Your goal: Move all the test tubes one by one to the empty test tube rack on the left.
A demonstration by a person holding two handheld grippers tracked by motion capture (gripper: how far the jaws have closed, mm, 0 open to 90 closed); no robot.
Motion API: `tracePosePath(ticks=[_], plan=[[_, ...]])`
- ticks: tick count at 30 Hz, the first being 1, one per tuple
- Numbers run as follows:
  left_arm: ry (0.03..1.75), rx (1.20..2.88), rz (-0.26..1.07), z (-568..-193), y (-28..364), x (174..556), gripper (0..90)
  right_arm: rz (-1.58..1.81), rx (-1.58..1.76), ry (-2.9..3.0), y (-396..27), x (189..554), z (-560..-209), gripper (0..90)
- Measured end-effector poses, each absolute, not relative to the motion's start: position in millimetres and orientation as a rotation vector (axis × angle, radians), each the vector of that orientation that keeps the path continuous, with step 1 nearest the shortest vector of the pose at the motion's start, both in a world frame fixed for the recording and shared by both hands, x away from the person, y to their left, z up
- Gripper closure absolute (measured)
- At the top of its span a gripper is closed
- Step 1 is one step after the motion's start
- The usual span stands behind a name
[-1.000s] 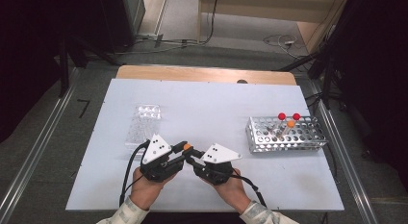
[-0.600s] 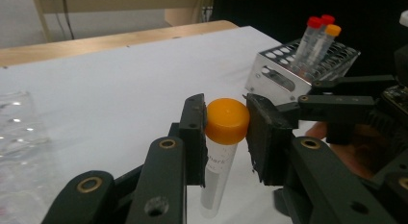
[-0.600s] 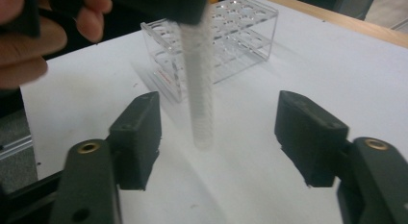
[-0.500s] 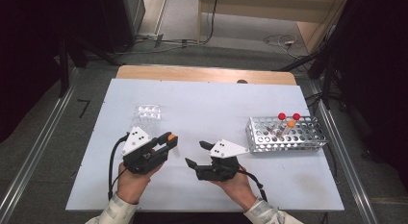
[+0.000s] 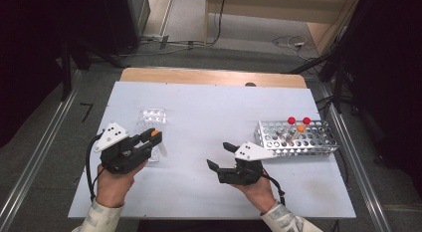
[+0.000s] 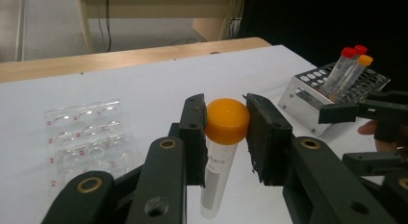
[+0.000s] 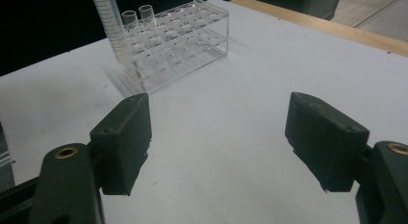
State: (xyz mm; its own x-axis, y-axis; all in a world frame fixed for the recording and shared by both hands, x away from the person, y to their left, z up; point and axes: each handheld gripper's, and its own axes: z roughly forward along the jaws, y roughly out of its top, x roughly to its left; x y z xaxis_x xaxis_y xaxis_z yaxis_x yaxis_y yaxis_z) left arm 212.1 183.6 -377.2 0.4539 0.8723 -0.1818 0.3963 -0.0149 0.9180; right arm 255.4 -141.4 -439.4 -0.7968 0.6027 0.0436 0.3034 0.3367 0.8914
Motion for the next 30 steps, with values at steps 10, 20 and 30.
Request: tracePosePath(ticks=[10,20,30], plan=[[1.188,1.607,0.631,-368.0,207.7,208.8,69.8,1.420,0.817,2.295,-152.9,255.3,-438.0,22.9],[1.211,1.577,0.739,-366.0,214.9,216.9,69.8,1.408,0.850,2.276,-169.1,255.6,-438.8,23.0],[1.243,1.572,0.758,-375.4,213.4,236.1,69.7,1.396,0.867,2.281,-171.9,255.5,-441.6,22.9]])
